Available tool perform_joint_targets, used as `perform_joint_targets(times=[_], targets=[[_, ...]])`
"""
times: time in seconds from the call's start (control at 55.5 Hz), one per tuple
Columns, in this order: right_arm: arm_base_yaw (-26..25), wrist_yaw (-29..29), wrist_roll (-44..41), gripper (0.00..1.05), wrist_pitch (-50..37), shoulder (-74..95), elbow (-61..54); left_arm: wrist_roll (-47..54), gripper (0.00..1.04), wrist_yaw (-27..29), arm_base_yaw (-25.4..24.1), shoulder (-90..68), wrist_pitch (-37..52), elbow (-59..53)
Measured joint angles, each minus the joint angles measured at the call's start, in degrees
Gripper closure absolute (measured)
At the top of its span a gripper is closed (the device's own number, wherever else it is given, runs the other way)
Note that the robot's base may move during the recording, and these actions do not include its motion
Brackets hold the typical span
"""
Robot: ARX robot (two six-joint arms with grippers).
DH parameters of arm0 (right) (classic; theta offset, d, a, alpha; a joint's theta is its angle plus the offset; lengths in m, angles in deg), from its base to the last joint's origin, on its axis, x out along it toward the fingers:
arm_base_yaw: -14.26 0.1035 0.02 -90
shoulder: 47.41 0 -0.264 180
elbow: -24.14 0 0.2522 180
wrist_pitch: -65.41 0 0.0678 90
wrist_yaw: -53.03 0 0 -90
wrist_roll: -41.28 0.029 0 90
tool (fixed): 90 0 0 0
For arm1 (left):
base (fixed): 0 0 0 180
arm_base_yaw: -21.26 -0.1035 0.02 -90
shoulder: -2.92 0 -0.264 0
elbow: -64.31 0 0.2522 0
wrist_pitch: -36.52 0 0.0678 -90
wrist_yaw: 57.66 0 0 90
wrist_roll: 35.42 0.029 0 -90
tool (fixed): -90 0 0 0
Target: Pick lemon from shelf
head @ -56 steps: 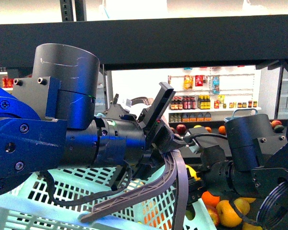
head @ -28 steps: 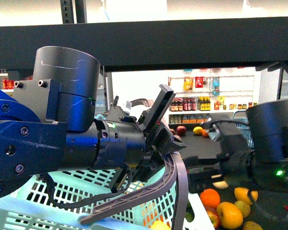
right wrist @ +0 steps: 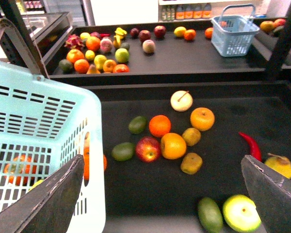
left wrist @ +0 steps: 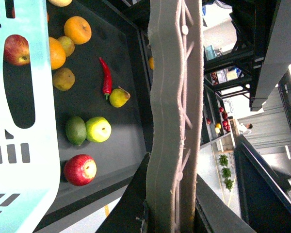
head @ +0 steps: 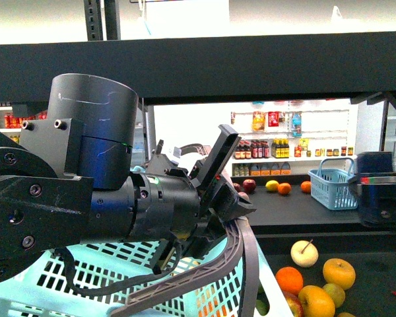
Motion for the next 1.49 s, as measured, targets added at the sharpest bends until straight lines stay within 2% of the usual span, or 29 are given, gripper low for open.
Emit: perform_joint_targets(times=[0.144, 0.342, 0.396, 0.45, 0.522, 0.576, 0.684, 0.756, 0.9, 1.062, 1.116, 1.188, 1.494], targets=[[6.27, -9.49, 3.50, 0.07, 9.16, -14.99, -6.78, -0.02, 0.93, 0.00, 0.00, 0.00, 0.00, 0.00], [18.97, -22.75, 3.69, 0.07, 17.66, -28.59, -11.85, -0.04, 0.93, -0.02, 0.00, 0.00, 0.00, 0.00], [18.84, -16.57, 0.24, 0.18, 12.61, -34.03, -16.22, -0.02, 0.93, 0.02, 0.00, 0.00, 0.00, 0.00], [17.81, -13.11, -1.66, 0.28, 12.90, -39.10, -19.54, -0.04, 0.93, 0.00, 0.00, 0.00, 0.00, 0.00], [17.46, -13.07, -2.93, 0.39, 17.29, -45.40, -22.23, -0.02, 0.93, 0.04, 0.00, 0.00, 0.00, 0.00], [16.06, -10.91, -3.34, 0.47, 19.69, -49.79, -23.98, -0.04, 0.93, 0.02, 0.00, 0.00, 0.00, 0.00], [11.34, -6.19, -4.02, 0.65, 21.07, -54.01, -25.24, 0.09, 0.93, 0.00, 0.00, 0.00, 0.00, 0.00], [7.15, -1.99, -4.26, 0.81, 21.75, -56.02, -26.25, 0.02, 0.93, -0.15, 0.07, 0.00, 0.00, 0.00], [2.32, 2.75, -4.55, 1.03, 22.36, -57.96, -27.61, 0.00, 0.93, -0.13, 0.04, 0.00, 0.00, 0.00], [-1.90, 6.60, -4.57, 1.02, 22.80, -59.54, -28.68, 0.02, 0.93, -0.02, 0.04, 0.00, 0.00, 0.00], [-5.88, 12.48, -4.59, 1.02, 23.23, -60.26, -28.94, 0.07, 0.93, 0.02, 0.04, 0.00, 0.00, 0.00], [-10.29, 15.10, -4.57, 1.02, 23.23, -60.87, -29.42, 0.02, 0.93, 0.04, 0.04, 0.00, 0.00, 0.00], [-11.61, 15.80, -4.59, 1.02, 23.19, -63.39, -31.82, -0.04, 0.93, -0.02, 0.04, 0.00, 0.00, 0.00]])
